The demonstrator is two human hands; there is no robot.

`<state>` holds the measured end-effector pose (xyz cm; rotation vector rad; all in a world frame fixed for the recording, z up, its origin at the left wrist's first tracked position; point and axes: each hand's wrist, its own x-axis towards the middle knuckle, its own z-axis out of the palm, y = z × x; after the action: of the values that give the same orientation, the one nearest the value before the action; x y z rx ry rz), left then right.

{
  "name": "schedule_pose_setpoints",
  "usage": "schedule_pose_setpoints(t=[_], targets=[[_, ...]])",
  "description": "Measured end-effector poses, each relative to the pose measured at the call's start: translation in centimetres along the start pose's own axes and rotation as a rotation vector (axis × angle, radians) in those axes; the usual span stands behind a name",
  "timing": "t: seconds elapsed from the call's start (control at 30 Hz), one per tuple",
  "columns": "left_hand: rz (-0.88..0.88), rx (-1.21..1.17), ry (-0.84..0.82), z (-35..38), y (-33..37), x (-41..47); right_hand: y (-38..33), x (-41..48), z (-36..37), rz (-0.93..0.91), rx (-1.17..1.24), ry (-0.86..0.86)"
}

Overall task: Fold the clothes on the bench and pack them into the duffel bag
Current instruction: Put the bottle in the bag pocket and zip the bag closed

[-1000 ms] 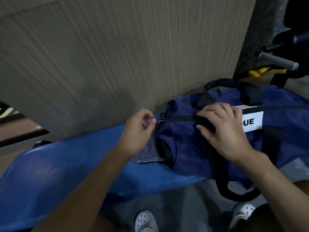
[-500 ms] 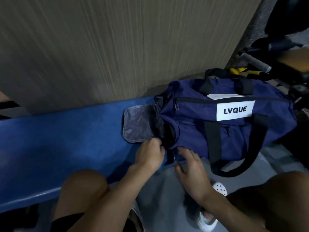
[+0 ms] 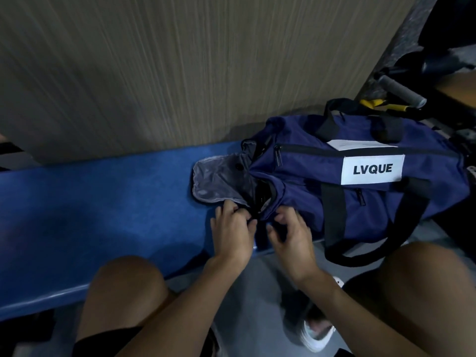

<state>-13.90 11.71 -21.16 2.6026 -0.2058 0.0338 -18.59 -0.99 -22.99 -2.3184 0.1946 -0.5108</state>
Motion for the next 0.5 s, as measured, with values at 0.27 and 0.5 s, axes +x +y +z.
schedule_pose_setpoints(t=[0.27, 0.5], targets=[[-0.276, -0.437, -0.108, -0.9, 0.1, 0.4, 0.0, 0.9, 1.2, 0.070, 0.065, 0.072], [-0.432, -0.918, -0.110, -2.1, 0.4, 0.3, -0.2, 1.2, 2.2, 0.077, -0.047, 0.094]])
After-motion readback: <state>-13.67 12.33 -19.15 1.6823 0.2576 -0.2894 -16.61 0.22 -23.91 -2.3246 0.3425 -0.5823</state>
